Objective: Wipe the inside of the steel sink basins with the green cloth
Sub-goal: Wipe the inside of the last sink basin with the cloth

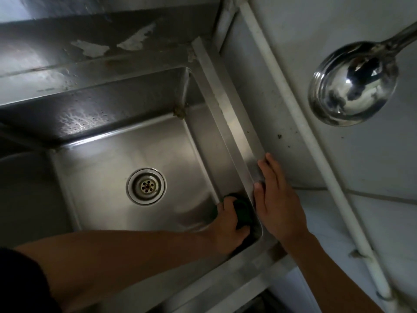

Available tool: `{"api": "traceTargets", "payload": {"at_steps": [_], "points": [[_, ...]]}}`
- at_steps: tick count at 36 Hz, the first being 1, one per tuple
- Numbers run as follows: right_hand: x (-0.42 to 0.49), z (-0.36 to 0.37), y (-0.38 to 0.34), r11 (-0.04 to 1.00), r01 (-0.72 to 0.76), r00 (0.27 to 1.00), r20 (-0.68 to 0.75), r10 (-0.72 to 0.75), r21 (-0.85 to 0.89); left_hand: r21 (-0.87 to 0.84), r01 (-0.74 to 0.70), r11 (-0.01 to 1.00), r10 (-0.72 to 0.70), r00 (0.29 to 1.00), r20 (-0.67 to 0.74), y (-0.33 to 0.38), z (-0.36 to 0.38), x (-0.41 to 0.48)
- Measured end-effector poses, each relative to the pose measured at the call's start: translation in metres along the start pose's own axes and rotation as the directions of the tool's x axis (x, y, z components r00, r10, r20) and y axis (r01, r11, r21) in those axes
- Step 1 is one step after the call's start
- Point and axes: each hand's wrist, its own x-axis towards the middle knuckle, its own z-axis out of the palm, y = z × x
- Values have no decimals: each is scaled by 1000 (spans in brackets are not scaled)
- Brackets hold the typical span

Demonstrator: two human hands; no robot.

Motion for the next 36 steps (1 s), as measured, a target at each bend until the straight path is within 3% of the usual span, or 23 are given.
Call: {"api": "traceTargets", "payload": {"at_steps": [3,11,15,18,20,26,33,36], "points": [[-1,0,-1,1000,-7,1000,1,6,11,-7,-28,1000,27,998,-55,-6,3,-3],[-1,-2,-1,1000,-11,1000,12,10,9,-16,142,990,-142,966,-217,-5,-13,36],[-1,-1,0,1000,-6,1000,5,6,12,38,-24,999,32,972,-234,2,-16,18],[-1,-1,1,1000,-1,1000,-6,1,12,32,-206,978,207,943,-262,7,-12,-1],[0,0,1,1000,2,1000,-10,-2,11,49,-250,967,254,929,-270,8,-13,-3],[0,-2,0,1000,-6,1000,-6,7,19,-51,-90,995,69,943,-327,20,-39,20],[0,0,1,1000,11,1000,-21,-11,25,37,-204,978,207,948,-241,17,-33,1],[-1,-1,0,1000,8,1000,-16,-8,10,33,-126,991,131,957,-260,21,-43,15]]}}
